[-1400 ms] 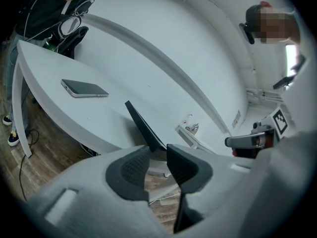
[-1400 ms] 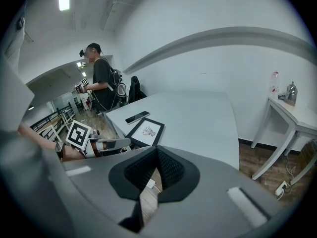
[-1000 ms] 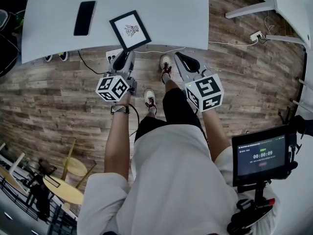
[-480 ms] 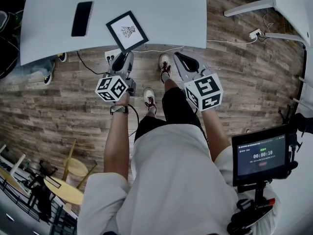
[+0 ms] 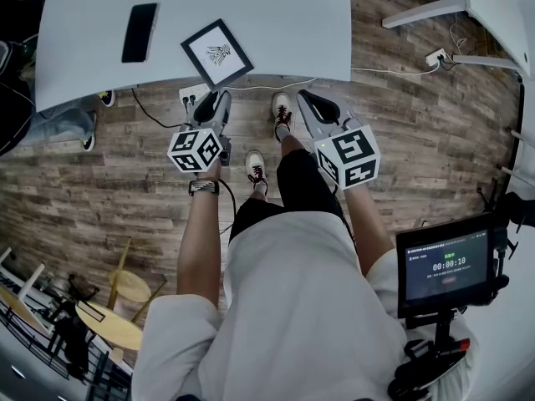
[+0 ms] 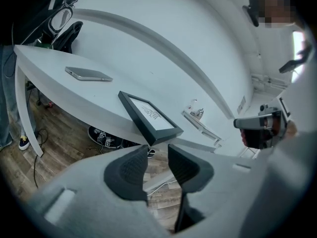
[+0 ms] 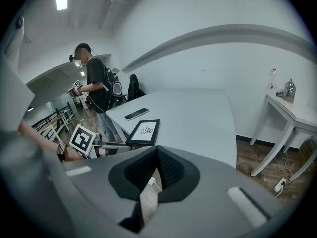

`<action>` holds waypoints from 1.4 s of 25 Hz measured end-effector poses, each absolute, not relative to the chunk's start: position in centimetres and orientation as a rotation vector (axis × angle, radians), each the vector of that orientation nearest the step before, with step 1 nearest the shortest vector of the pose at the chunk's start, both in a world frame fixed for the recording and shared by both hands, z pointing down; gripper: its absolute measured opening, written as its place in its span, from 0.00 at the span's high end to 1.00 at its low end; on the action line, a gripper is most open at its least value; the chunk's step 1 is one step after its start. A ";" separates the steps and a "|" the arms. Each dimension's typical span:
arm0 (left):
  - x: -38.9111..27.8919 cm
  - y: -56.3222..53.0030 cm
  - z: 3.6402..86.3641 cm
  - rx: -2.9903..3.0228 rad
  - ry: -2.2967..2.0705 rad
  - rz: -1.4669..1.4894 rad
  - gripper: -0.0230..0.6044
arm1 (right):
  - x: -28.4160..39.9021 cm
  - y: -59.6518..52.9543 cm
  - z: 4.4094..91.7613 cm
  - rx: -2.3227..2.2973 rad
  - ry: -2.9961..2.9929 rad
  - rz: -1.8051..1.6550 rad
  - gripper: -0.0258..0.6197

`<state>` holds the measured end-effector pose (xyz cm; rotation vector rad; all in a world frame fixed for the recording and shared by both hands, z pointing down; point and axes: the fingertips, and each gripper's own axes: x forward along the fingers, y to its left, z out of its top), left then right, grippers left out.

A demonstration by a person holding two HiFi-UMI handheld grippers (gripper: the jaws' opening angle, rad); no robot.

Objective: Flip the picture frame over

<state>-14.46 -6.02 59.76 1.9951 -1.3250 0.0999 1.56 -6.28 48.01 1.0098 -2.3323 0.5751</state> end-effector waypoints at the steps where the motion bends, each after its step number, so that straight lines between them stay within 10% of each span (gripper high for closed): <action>1: -14.4 -6.0 59.9 1.995 -1.324 0.114 0.75 | 1.6 -6.3 48.0 1.011 -2.332 0.575 0.96; 35: -17.0 -10.3 51.0 2.187 -1.604 0.382 0.96 | 0.5 -12.0 42.3 1.128 -2.471 0.448 0.96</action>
